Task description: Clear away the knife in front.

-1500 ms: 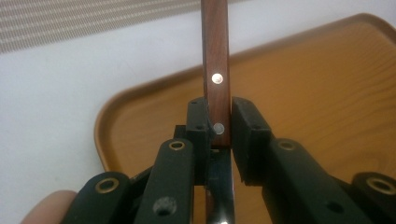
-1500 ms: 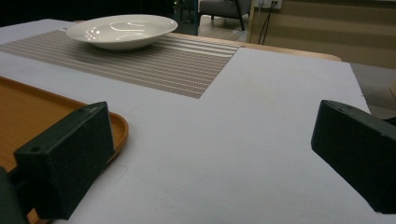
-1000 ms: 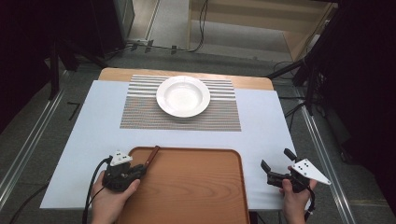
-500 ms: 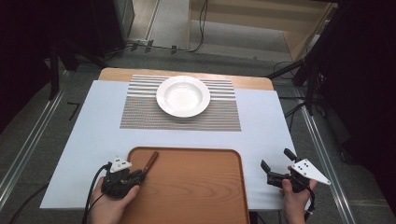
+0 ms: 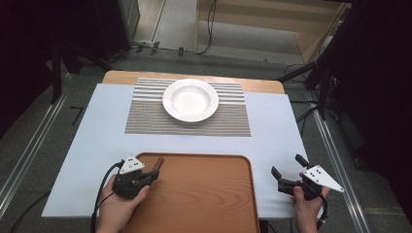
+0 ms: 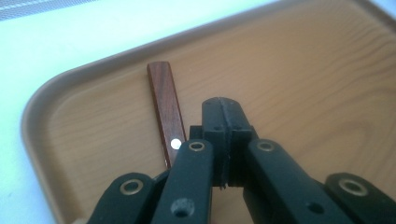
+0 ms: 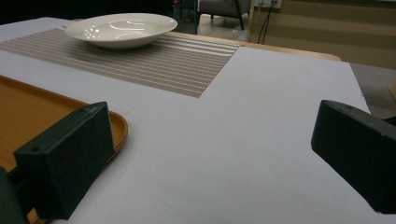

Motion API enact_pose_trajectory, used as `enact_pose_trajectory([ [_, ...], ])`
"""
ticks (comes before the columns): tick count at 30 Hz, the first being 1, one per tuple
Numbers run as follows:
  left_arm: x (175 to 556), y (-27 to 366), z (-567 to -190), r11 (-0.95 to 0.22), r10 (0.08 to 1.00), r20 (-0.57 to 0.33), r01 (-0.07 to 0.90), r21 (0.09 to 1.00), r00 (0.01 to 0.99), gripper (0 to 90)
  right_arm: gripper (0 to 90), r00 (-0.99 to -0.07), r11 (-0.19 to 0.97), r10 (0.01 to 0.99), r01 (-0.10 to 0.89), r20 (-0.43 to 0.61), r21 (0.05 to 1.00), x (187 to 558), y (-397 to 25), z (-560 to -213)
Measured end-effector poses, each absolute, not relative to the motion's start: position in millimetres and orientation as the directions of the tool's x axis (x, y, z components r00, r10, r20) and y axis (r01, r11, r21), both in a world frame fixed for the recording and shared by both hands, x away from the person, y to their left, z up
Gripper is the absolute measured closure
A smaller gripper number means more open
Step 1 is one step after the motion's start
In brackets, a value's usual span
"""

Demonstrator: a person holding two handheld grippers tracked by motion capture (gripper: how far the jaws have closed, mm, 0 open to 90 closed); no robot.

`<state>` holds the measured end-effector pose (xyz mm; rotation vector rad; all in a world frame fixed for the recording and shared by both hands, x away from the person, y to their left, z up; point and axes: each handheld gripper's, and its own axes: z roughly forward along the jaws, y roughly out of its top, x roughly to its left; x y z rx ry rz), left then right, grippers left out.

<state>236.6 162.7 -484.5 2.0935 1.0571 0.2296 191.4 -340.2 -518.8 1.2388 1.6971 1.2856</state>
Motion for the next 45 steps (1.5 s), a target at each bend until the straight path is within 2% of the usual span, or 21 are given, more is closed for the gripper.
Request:
enact_pose_trajectory([
  [13,238.7,169.6,-493.8,-0.432,0.768,-0.084,0.611,0.663,0.635,89.2,0.0,-0.331,0.072,0.943,0.286,0.028,0.956,191.7,-340.2,-519.1],
  [31,244.8,202.1,-494.7,-0.393,0.771,-0.127,0.623,0.676,0.625,89.0,0.0,-0.329,0.070,0.944,0.289,0.030,0.955,191.9,-340.0,-519.2],
  [37,241.6,202.5,-491.4,-0.384,0.750,-0.105,0.559,0.735,0.653,68.1,0.0,-0.328,0.069,0.944,0.290,0.031,0.954,191.9,-340.0,-519.3],
  [40,237.9,203.0,-487.6,-0.378,0.756,-0.058,0.507,0.775,0.652,59.4,0.0,-0.328,0.070,0.944,0.290,0.031,0.954,192.0,-340.0,-519.3],
  [45,236.4,208.7,-481.1,-0.330,0.754,-0.063,0.459,0.825,0.654,45.6,0.0,-0.329,0.070,0.944,0.289,0.030,0.955,191.9,-340.0,-519.3],
])
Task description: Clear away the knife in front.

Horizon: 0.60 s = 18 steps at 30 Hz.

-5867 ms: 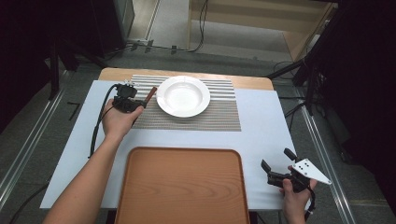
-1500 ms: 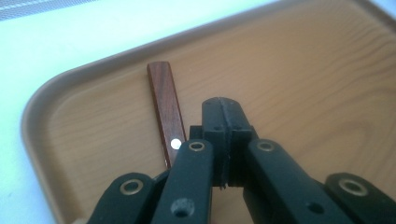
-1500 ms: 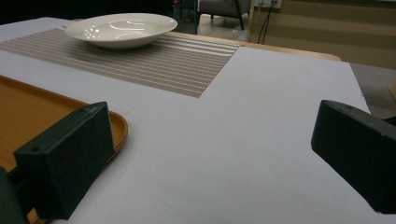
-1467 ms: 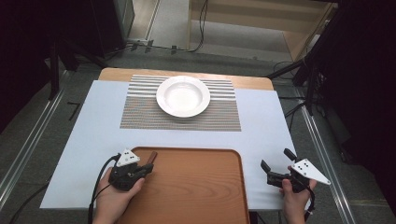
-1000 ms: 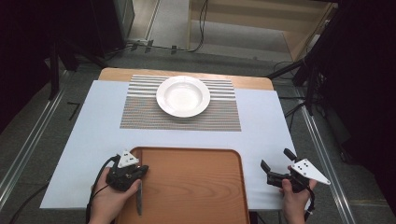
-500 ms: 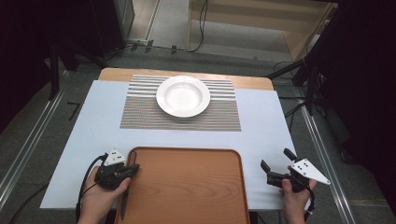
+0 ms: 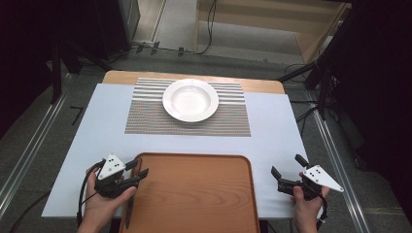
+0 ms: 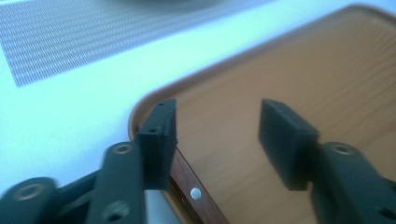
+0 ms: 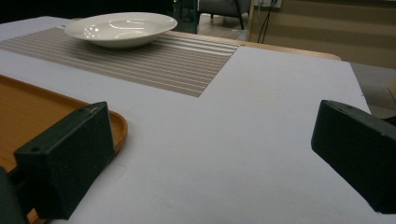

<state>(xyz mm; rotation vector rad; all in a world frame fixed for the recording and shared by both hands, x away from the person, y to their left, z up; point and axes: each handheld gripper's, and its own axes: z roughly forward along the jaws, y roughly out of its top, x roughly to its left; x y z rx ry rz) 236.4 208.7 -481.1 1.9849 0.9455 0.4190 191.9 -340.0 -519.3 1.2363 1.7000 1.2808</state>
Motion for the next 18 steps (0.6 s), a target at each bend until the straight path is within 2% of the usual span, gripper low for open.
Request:
enact_pose_trajectory([
  [5,236.9,215.3,-476.4,-0.287,0.762,-0.058,0.417,0.862,0.644,29.7,0.0,-0.330,0.071,0.944,0.289,0.030,0.955,191.9,-340.0,-519.2],
  [8,237.6,217.8,-474.7,-0.273,0.765,-0.059,0.405,0.872,0.642,15.3,0.0,-0.330,0.071,0.944,0.289,0.029,0.955,191.9,-339.9,-519.2],
  [13,237.8,224.5,-472.1,-0.255,0.746,-0.071,0.383,0.888,0.662,1.6,0.0,-0.330,0.071,0.943,0.288,0.029,0.955,191.9,-340.0,-519.2],
  [18,237.5,232.5,-470.5,-0.233,0.752,-0.071,0.365,0.901,0.656,0.0,0.0,-0.330,0.072,0.944,0.289,0.029,0.955,191.8,-339.9,-519.2],
])
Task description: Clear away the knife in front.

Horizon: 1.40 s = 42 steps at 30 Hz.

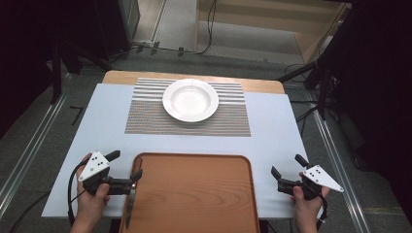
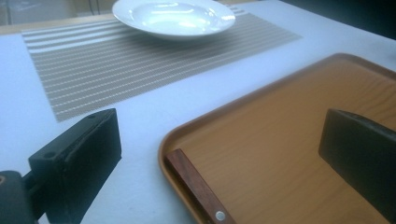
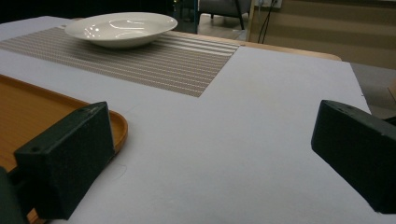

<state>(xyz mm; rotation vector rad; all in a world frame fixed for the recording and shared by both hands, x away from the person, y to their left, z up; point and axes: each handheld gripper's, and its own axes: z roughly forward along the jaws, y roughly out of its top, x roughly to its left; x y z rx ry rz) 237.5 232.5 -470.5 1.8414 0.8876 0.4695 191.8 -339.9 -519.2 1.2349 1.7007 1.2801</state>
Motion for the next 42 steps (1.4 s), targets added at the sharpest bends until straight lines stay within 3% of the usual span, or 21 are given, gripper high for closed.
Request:
enact_pose_trajectory([
  [42,250.8,322.6,-475.0,-0.101,0.868,-0.105,0.379,0.920,0.486,0.0,0.0,-0.328,0.073,0.944,0.290,0.027,0.954,191.8,-339.6,-519.3],
])
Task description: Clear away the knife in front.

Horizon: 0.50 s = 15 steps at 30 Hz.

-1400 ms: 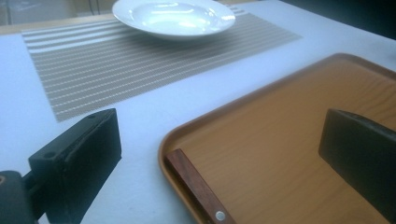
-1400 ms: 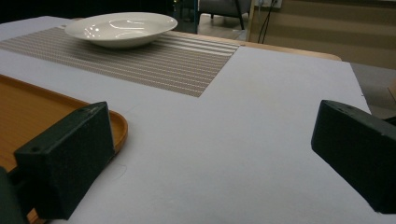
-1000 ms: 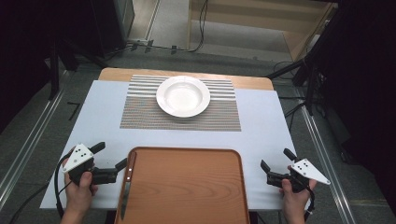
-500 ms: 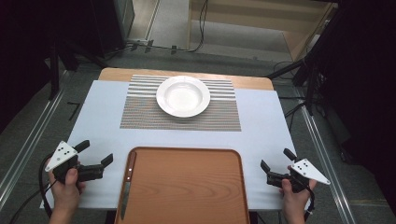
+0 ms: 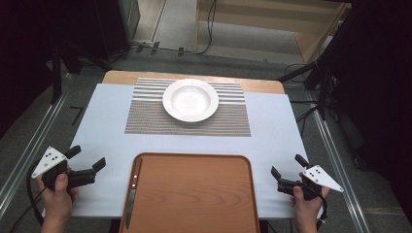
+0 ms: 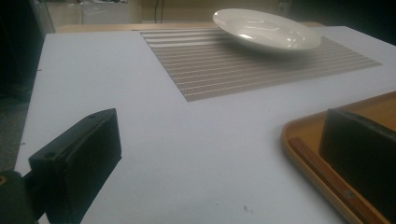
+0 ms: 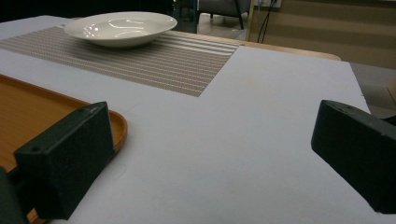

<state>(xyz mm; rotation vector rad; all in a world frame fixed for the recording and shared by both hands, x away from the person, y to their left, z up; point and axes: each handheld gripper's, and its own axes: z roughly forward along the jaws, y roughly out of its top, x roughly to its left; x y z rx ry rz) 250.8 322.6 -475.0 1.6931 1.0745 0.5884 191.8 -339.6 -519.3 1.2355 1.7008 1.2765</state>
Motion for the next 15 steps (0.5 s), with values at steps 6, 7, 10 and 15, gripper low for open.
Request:
enact_pose_trajectory([
  [6,251.5,332.2,-477.7,-0.092,0.872,-0.112,0.385,0.918,0.476,0.0,0.0,-0.328,0.074,0.944,0.291,0.027,0.954,191.9,-339.5,-519.3],
  [7,251.5,333.2,-478.2,-0.087,0.874,-0.115,0.385,0.919,0.473,0.0,0.0,-0.327,0.072,0.945,0.291,0.028,0.954,191.9,-339.5,-519.3],
  [10,251.3,336.4,-478.9,-0.080,0.878,-0.121,0.389,0.918,0.464,0.0,0.0,-0.326,0.073,0.945,0.292,0.028,0.954,191.9,-339.5,-519.3],
  [15,250.7,337.8,-483.4,-0.061,0.871,-0.138,0.382,0.922,0.472,0.0,0.0,-0.326,0.071,0.945,0.292,0.029,0.954,191.9,-339.6,-519.3],
])
